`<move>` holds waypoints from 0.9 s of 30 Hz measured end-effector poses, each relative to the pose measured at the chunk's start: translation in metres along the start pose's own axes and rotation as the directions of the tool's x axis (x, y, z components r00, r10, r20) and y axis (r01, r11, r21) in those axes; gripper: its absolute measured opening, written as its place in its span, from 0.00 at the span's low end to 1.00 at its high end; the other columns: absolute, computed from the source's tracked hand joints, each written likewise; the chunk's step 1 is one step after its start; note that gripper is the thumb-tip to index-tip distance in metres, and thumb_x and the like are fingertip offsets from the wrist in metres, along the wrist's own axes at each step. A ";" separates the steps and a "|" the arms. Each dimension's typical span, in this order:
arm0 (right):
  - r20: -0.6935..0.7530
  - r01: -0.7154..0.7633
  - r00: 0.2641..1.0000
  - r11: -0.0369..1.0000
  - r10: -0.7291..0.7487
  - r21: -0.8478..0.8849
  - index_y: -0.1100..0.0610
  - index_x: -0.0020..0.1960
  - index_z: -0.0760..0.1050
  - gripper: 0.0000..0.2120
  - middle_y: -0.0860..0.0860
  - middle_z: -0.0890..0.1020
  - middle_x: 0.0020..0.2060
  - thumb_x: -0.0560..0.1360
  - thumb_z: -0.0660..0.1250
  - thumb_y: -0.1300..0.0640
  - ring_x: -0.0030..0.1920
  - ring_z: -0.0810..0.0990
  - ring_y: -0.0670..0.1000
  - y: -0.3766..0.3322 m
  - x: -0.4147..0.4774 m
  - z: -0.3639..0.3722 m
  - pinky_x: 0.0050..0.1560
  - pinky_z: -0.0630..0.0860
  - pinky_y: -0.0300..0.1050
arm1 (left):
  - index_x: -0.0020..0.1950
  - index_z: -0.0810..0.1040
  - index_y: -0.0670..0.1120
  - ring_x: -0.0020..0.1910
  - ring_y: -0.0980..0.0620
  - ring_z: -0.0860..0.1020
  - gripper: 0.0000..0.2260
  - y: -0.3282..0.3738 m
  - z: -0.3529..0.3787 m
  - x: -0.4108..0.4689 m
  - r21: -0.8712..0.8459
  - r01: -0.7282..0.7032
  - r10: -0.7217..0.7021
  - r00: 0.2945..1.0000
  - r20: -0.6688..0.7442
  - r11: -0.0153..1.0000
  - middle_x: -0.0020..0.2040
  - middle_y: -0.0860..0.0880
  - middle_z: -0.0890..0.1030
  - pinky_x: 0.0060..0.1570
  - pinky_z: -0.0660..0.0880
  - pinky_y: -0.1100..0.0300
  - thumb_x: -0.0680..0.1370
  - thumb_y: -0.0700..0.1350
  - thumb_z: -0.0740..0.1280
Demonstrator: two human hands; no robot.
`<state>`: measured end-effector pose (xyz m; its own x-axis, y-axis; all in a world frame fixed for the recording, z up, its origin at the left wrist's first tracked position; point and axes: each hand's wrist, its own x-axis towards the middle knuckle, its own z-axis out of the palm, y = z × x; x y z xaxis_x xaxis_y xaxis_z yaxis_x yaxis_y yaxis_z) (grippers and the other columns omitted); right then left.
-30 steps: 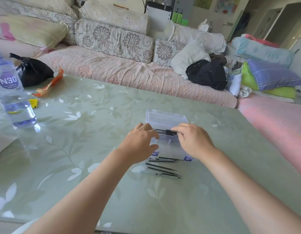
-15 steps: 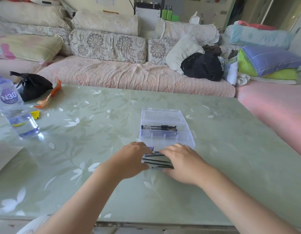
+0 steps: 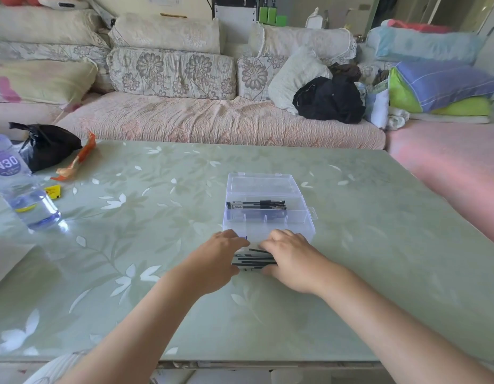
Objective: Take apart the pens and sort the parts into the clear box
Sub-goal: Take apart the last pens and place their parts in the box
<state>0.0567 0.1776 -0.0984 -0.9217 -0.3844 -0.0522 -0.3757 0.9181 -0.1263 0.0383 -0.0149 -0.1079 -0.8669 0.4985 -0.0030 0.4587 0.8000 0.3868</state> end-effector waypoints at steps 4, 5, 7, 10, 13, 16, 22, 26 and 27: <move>-0.006 0.032 0.999 0.999 -0.032 0.015 0.49 0.61 0.75 0.12 0.49 0.74 0.53 0.78 0.64 0.52 0.58 0.71 0.53 -0.004 0.002 0.001 0.59 0.66 0.48 | 0.69 0.73 0.52 0.64 0.52 0.69 0.19 0.003 0.000 0.000 0.057 -0.009 0.009 1.000 0.003 0.998 0.63 0.54 0.72 0.60 0.69 0.58 0.78 0.46 0.68; -0.005 0.033 0.999 0.999 -0.033 0.015 0.49 0.60 0.75 0.11 0.49 0.75 0.53 0.78 0.65 0.53 0.58 0.72 0.53 -0.004 0.003 0.001 0.58 0.66 0.47 | 0.66 0.75 0.53 0.62 0.52 0.70 0.16 0.004 -0.001 -0.001 0.069 -0.002 0.002 1.000 0.007 0.998 0.60 0.54 0.74 0.58 0.70 0.56 0.78 0.47 0.68; 0.007 0.029 1.000 0.999 -0.029 0.016 0.50 0.58 0.75 0.10 0.49 0.76 0.53 0.77 0.65 0.54 0.57 0.73 0.53 -0.005 0.004 0.000 0.58 0.66 0.48 | 0.58 0.77 0.53 0.57 0.52 0.73 0.09 0.005 -0.001 0.000 0.088 0.014 -0.016 1.000 0.019 0.996 0.55 0.54 0.75 0.55 0.73 0.55 0.78 0.48 0.68; 0.041 0.018 0.999 1.000 -0.017 -0.012 0.51 0.59 0.74 0.10 0.51 0.76 0.54 0.78 0.64 0.54 0.58 0.72 0.55 -0.007 0.006 -0.002 0.59 0.66 0.49 | 0.54 0.76 0.51 0.56 0.51 0.73 0.05 0.007 -0.001 0.002 0.131 0.008 -0.015 0.999 0.048 0.991 0.53 0.52 0.75 0.55 0.73 0.54 0.79 0.49 0.66; 0.091 0.010 0.996 0.997 -0.003 -0.082 0.53 0.60 0.72 0.11 0.53 0.75 0.56 0.79 0.62 0.53 0.60 0.72 0.56 -0.008 0.007 -0.001 0.61 0.66 0.51 | 0.57 0.75 0.51 0.58 0.51 0.71 0.07 0.007 0.000 0.004 0.186 -0.034 0.020 0.997 0.075 0.982 0.55 0.51 0.75 0.58 0.70 0.56 0.80 0.50 0.65; 0.139 0.009 0.990 0.986 0.014 -0.167 0.56 0.61 0.71 0.12 0.55 0.75 0.57 0.80 0.61 0.52 0.60 0.72 0.58 -0.010 0.009 -0.001 0.60 0.66 0.52 | 0.59 0.74 0.50 0.59 0.51 0.70 0.08 0.007 0.002 0.005 0.188 -0.046 0.025 0.993 0.116 0.981 0.57 0.51 0.74 0.59 0.70 0.55 0.81 0.49 0.62; 0.117 0.036 0.993 0.954 -0.001 -0.297 0.58 0.61 0.71 0.11 0.56 0.76 0.55 0.81 0.57 0.57 0.57 0.72 0.58 -0.014 0.007 0.002 0.58 0.65 0.52 | 0.60 0.72 0.47 0.58 0.48 0.72 0.09 0.010 0.006 0.005 0.191 -0.056 0.029 0.989 0.144 0.980 0.57 0.49 0.75 0.57 0.71 0.53 0.82 0.48 0.62; 0.089 0.052 0.996 0.948 -0.025 -0.313 0.58 0.60 0.70 0.10 0.56 0.75 0.55 0.81 0.56 0.58 0.57 0.72 0.58 -0.013 0.004 0.005 0.57 0.64 0.52 | 0.61 0.71 0.44 0.59 0.47 0.71 0.10 0.014 0.010 0.003 0.306 -0.087 0.050 0.991 0.126 0.948 0.57 0.47 0.73 0.57 0.71 0.53 0.83 0.47 0.58; 0.082 0.053 0.996 0.947 -0.028 -0.318 0.58 0.60 0.69 0.09 0.55 0.75 0.55 0.81 0.56 0.58 0.57 0.72 0.58 -0.013 0.003 0.006 0.57 0.64 0.52 | 0.62 0.70 0.44 0.59 0.47 0.70 0.11 0.015 0.012 0.001 0.342 -0.094 0.058 0.992 0.115 0.935 0.58 0.47 0.72 0.57 0.70 0.54 0.83 0.47 0.57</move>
<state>0.0595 0.1637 -0.1026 -0.8998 -0.4166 -0.1296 -0.4350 0.8796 0.1924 0.0463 0.0014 -0.1130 -0.8107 0.5790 -0.0870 0.5773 0.8152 0.0464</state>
